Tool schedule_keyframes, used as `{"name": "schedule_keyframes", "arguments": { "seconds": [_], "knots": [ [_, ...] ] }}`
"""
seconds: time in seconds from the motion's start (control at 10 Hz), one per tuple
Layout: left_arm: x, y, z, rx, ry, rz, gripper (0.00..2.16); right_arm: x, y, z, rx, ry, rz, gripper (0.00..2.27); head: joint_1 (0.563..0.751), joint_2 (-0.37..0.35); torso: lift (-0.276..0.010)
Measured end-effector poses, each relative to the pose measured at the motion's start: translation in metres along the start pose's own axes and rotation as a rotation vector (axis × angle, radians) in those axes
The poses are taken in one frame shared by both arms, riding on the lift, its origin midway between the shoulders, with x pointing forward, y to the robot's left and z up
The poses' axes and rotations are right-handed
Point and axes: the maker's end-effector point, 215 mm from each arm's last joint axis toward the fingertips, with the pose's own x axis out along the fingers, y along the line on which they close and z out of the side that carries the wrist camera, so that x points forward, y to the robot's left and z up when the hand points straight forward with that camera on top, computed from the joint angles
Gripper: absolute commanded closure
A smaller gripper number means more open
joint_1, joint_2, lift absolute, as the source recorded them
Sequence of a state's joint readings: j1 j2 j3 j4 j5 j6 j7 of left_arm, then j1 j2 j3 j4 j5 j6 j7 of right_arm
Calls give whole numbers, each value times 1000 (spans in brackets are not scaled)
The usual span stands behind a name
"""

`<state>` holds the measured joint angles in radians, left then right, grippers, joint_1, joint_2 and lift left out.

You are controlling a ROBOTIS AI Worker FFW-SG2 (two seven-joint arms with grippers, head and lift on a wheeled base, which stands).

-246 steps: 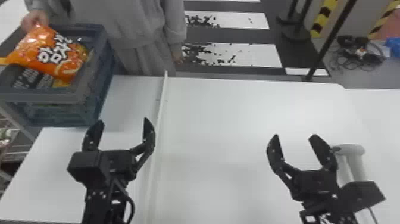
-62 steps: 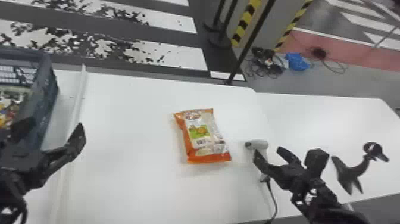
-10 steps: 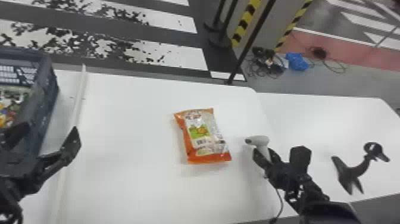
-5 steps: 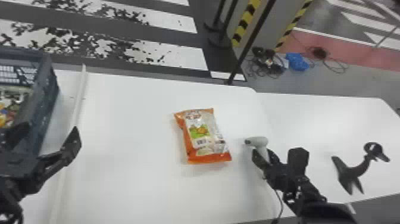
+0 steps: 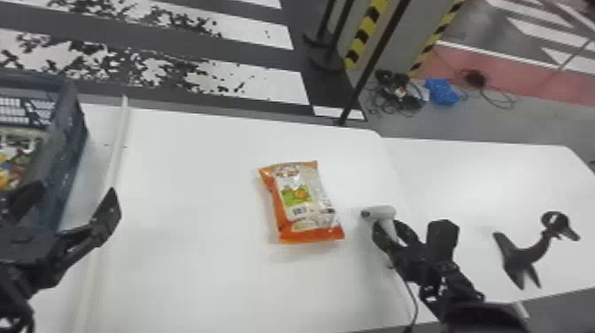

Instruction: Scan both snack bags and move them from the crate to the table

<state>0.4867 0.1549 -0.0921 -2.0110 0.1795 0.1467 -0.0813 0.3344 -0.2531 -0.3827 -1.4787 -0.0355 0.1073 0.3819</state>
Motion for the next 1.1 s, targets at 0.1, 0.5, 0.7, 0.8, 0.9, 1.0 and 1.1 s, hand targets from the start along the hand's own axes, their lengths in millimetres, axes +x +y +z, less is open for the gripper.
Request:
{"name": "schedule_keyframes", "arguments": {
  "seconds": [0.1, 0.5, 0.7, 0.8, 0.9, 1.0, 1.1],
  "knots": [
    [0, 0, 0, 0, 1, 0, 80, 0, 0, 0, 2, 1, 0, 198, 695, -350, -88],
    [-1, 0, 0, -1, 0, 1, 80, -16, -17, 24, 50, -79, -47, 110, 695, -350, -88],
    [-1, 0, 1, -2, -1, 1, 80, -37, -13, 54, 83, -150, -18, 113, 695, -350, -88],
    [-1, 0, 1, -2, -2, 1, 80, -43, -1, 66, 84, -166, 23, 120, 695, -350, -88],
    [-1, 0, 1, -2, -2, 2, 80, -46, 15, 75, 80, -172, 75, 124, 695, -350, -88],
    [-1, 0, 1, -2, -2, 3, 80, -47, 37, 81, 79, -176, 146, 124, 695, -325, -88],
    [-1, 0, 2, -1, -3, 4, 80, -45, 56, 84, 90, -171, 215, 120, 695, -293, -88]
  ]
}}
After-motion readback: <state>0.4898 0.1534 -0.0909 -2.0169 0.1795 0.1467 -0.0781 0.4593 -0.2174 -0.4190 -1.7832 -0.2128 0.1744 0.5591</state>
